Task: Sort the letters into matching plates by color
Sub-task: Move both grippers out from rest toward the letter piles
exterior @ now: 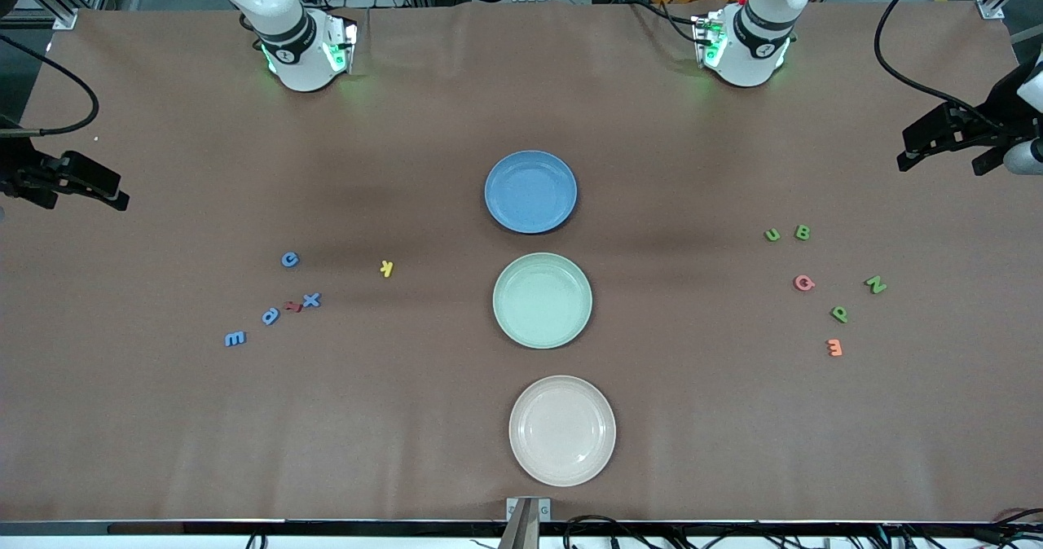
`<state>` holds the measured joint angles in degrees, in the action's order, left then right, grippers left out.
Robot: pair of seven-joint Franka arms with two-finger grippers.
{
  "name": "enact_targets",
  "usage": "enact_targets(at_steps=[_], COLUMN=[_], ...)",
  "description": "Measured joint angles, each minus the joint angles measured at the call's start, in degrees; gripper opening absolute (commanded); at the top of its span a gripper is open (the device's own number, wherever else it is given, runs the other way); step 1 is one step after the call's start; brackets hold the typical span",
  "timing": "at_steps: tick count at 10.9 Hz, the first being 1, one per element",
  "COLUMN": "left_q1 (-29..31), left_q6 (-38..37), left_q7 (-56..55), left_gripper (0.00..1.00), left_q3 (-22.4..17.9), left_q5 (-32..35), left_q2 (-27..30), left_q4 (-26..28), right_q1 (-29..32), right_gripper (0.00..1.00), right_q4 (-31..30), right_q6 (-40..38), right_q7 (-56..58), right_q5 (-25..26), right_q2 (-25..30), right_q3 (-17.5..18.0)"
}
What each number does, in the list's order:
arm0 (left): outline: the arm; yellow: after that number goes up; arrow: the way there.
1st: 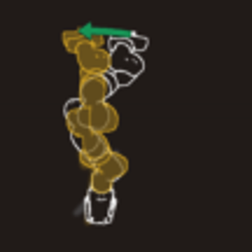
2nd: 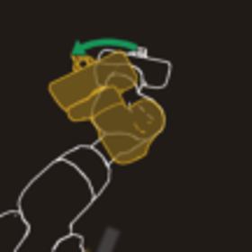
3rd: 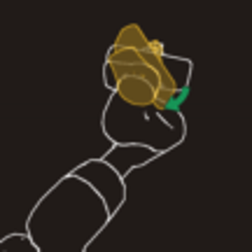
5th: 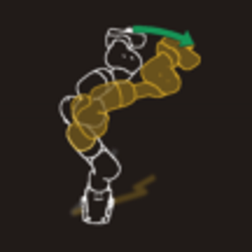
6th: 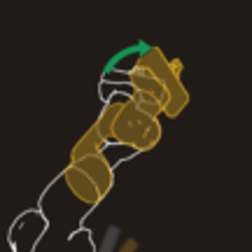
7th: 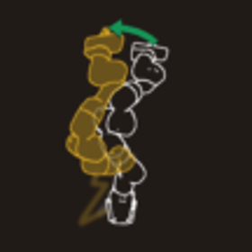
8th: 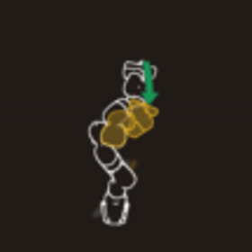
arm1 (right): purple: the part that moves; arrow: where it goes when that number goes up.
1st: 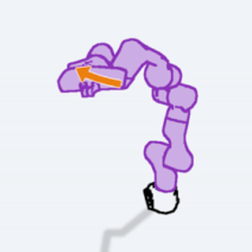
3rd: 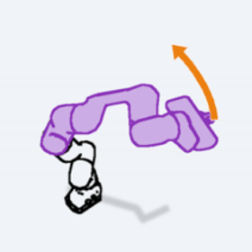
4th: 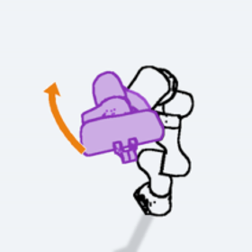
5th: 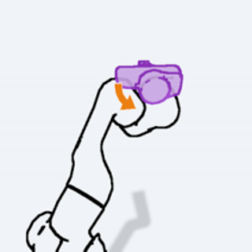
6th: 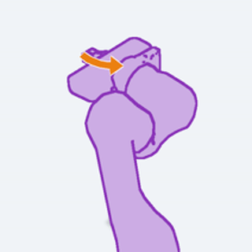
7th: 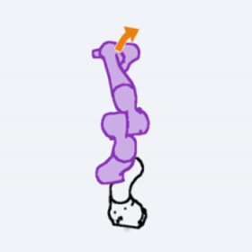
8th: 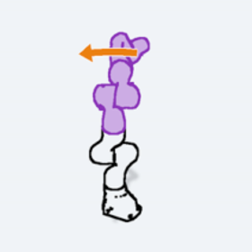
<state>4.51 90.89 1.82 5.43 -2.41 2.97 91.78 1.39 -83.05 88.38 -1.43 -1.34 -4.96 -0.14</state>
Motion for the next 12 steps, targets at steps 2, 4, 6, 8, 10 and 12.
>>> enact_targets(at_steps=[2, 4, 6, 8, 10, 12], left_q1=[0.0, 0.0, 0.0, 0.7, 1.9, 3.2], left_q6=[0.0, 0.0, 0.0, 0.0, 0.5, 2.5], left_q7=[0.0, 0.0, 0.0, -0.1, -0.1, -0.1], left_gripper=[1.0, 1.0, 1.0, 1.0, 1.0, 1.0], left_q3=[0.0, 0.0, 0.0, -0.2, -0.4, -0.4], left_q5=[0.0, 0.0, 0.0, 0.0, 0.0, 0.1], left_q2=[0.0, 0.0, 0.0, -0.1, -0.8, -2.0], left_q4=[-0.1, -0.1, -0.1, -0.1, 0.2, 1.4], right_q1=[0.0, 0.0, 0.0, 0.0, 0.0, 0.0], right_gripper=[1.0, 1.0, 1.0, 1.0, 1.0, 1.0], right_q4=[0.0, 0.0, 0.0, -0.1, -0.1, -0.1], right_q6=[0.0, 0.0, 0.0, 0.0, 0.0, 0.0], right_q7=[0.0, 0.0, 0.0, 0.0, 0.0, 0.0], right_q5=[0.0, 0.0, 0.0, 0.0, 0.0, 0.0], right_q2=[0.0, 0.0, 0.0, 0.0, 0.0, 0.0], right_q3=[0.0, 0.0, 0.0, -0.2, -0.2, -0.3])
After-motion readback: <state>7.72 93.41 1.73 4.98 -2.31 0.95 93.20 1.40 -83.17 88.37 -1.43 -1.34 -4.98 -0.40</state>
